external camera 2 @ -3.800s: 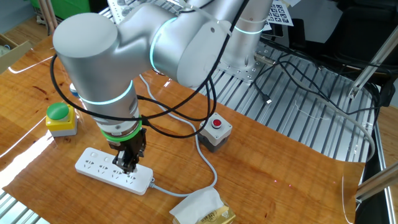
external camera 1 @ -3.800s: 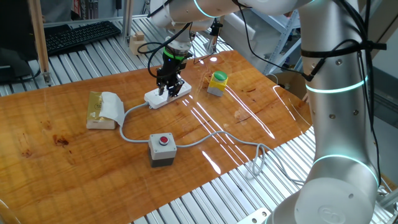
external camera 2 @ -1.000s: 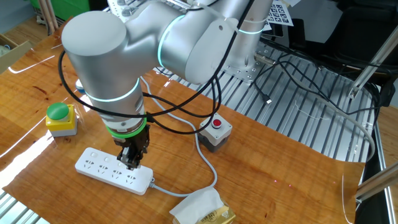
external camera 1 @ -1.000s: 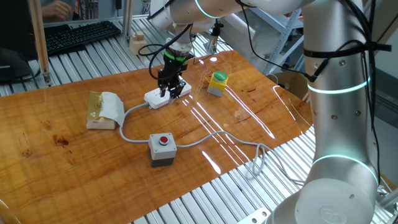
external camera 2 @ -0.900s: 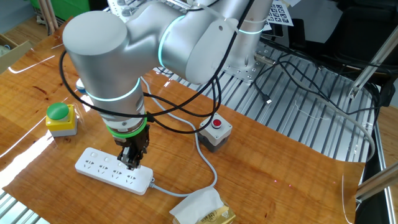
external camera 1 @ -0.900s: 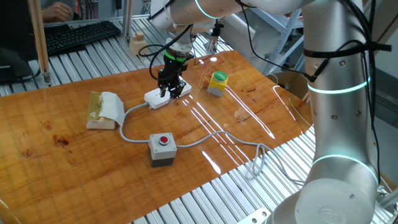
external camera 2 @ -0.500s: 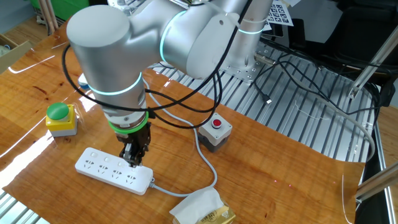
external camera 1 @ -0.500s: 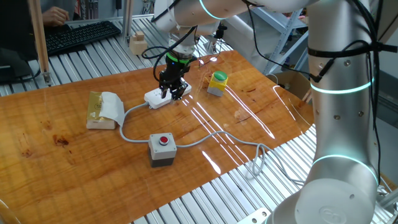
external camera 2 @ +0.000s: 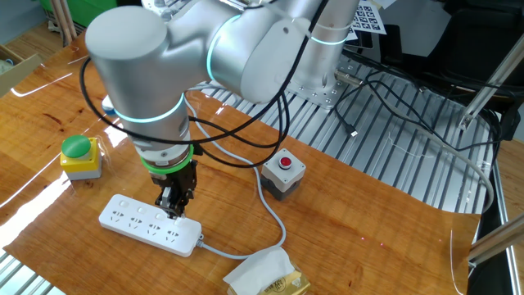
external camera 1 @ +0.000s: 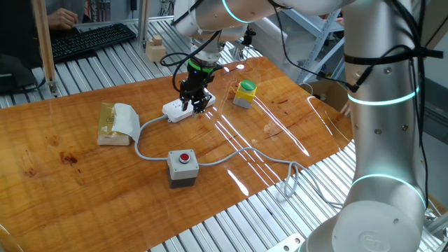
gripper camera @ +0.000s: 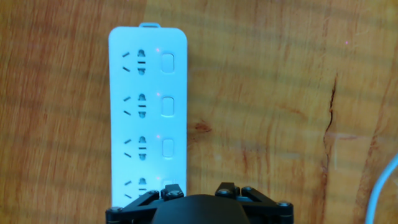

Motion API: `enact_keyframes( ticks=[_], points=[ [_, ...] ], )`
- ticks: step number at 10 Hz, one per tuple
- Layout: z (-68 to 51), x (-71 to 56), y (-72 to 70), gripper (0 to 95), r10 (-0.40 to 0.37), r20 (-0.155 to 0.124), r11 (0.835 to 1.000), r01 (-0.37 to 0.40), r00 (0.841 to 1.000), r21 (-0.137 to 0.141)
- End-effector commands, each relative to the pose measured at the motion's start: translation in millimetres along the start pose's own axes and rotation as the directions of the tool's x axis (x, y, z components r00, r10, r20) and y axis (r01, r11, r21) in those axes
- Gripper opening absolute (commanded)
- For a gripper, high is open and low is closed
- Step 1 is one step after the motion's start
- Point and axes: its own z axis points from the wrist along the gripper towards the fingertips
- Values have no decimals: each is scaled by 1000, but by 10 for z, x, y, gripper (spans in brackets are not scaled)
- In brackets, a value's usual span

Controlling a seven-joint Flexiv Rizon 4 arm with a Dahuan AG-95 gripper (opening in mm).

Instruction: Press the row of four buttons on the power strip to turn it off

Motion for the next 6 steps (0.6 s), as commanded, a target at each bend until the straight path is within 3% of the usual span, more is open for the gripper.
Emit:
enact_keyframes(
  ticks=[1,6],
  points=[
    [5,-2,9,380,1,-1,1000,-1,1000,-12],
    [4,-20,50,380,10,-4,1000,-10,1000,-20]
  ],
)
